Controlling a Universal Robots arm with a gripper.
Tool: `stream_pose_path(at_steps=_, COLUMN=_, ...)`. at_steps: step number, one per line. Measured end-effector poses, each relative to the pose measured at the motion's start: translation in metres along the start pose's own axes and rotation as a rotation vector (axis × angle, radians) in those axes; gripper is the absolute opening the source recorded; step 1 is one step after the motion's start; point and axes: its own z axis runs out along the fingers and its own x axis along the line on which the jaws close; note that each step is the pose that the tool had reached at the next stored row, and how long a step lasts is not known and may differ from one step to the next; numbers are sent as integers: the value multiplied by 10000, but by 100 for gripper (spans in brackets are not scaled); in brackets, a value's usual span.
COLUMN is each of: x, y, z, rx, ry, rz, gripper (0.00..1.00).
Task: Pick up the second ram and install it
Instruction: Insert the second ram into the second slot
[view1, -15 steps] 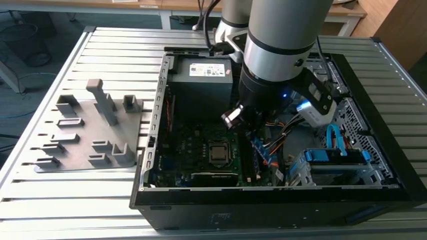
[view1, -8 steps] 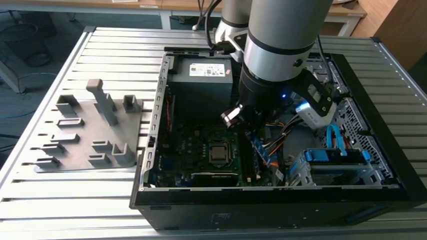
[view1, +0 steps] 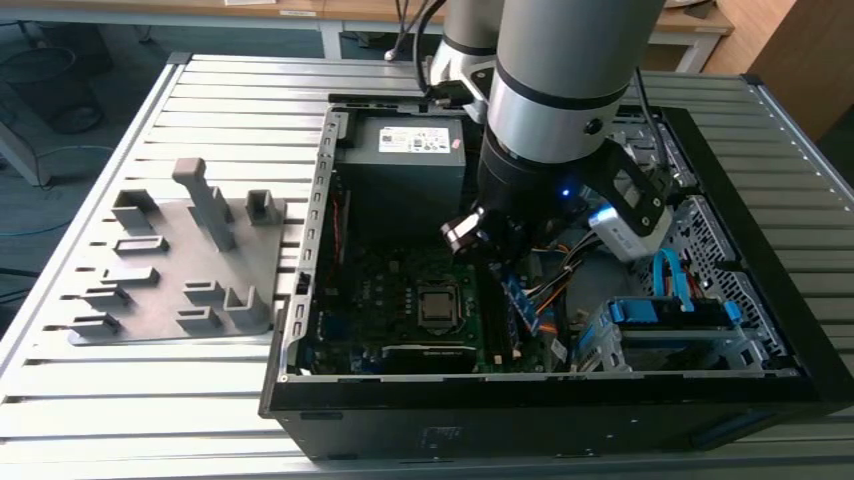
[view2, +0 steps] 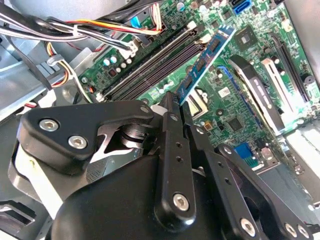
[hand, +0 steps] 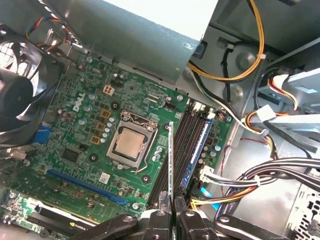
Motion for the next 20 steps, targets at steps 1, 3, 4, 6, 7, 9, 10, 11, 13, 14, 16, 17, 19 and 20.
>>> stream_pose_path(at_steps=1, x=0, y=0, z=0, rx=3, ry=-1, rz=55, gripper=14)
stream_pose_path(at_steps=3, x=0, y=0, z=0, rx=8, ry=-3, rz=160, gripper=14)
stream_pose_path(at_steps=4, x=0, y=0, z=0, rx=11, ry=-4, rz=209, gripper=14)
stream_pose_path(at_steps=6, x=0, y=0, z=0, rx=16, ry=-5, rz=312, gripper=14)
stream_pose_path(at_steps=7, x=0, y=0, z=1, rx=18, ry=-6, rz=363, gripper=14)
stream_pose_path(at_steps=9, x=0, y=0, z=1, rx=23, ry=-8, rz=469, gripper=14)
stream_pose_path(at_steps=10, x=0, y=0, z=1, rx=25, ry=-9, rz=519, gripper=14)
stream_pose_path(at_steps=11, x=0, y=0, z=1, rx=28, ry=-10, rz=568, gripper=14)
stream_pose_path(at_steps=13, x=0, y=0, z=1, rx=33, ry=-11, rz=664, gripper=14)
stream_pose_path(at_steps=14, x=0, y=0, z=1, rx=36, ry=-12, rz=713, gripper=14)
stream_pose_path(at_steps=16, x=0, y=0, z=2, rx=41, ry=-14, rz=813, gripper=14)
stream_pose_path(at_steps=17, x=0, y=0, z=2, rx=43, ry=-15, rz=862, gripper=14)
stream_pose_path(at_steps=19, x=0, y=0, z=2, rx=48, ry=-16, rz=953, gripper=14)
stream_pose_path(at_steps=20, x=0, y=0, z=2, rx=51, ry=-17, rz=1000, gripper=14)
